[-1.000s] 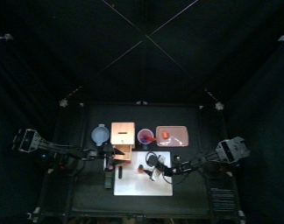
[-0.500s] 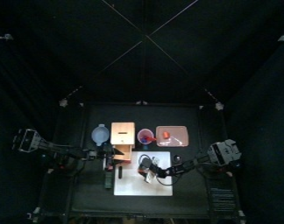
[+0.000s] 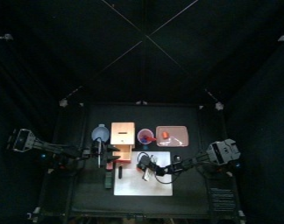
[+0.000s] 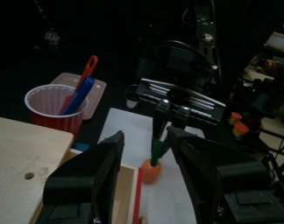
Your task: Place carrot top in open drawer
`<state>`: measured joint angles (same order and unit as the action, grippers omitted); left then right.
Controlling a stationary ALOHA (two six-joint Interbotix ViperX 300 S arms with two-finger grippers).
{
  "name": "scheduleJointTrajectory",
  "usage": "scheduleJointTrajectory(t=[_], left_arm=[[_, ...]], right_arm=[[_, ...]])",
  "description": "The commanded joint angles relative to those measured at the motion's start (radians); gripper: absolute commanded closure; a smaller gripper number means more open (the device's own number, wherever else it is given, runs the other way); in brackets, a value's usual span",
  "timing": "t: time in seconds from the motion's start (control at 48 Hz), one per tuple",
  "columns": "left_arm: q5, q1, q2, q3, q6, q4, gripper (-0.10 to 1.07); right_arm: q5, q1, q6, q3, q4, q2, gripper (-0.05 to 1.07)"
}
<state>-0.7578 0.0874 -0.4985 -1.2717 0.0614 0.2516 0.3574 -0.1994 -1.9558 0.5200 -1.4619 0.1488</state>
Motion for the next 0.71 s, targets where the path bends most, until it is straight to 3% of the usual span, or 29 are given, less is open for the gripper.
scheduleJointTrajectory(t=[0.0, 0.438, 0.688], left_arm=[[-0.014, -0.002, -0.011, 0.005, -0.002, 0.002, 0.15], [-0.009, -0.005, -0.021, -0.029, 0.0, 0.031, 0.15], [-0.009, -0.005, -0.021, -0.032, -0.002, 0.031, 0.15]], right_arm=[[0.002, 0.021, 0.002, -0.049, -0.037, -0.037, 0.6], [-0.017, 0.098, 0.002, -0.213, -0.133, -0.077, 0.6], [-0.031, 0.167, 0.0, -0.267, -0.135, 0.018, 0.6]])
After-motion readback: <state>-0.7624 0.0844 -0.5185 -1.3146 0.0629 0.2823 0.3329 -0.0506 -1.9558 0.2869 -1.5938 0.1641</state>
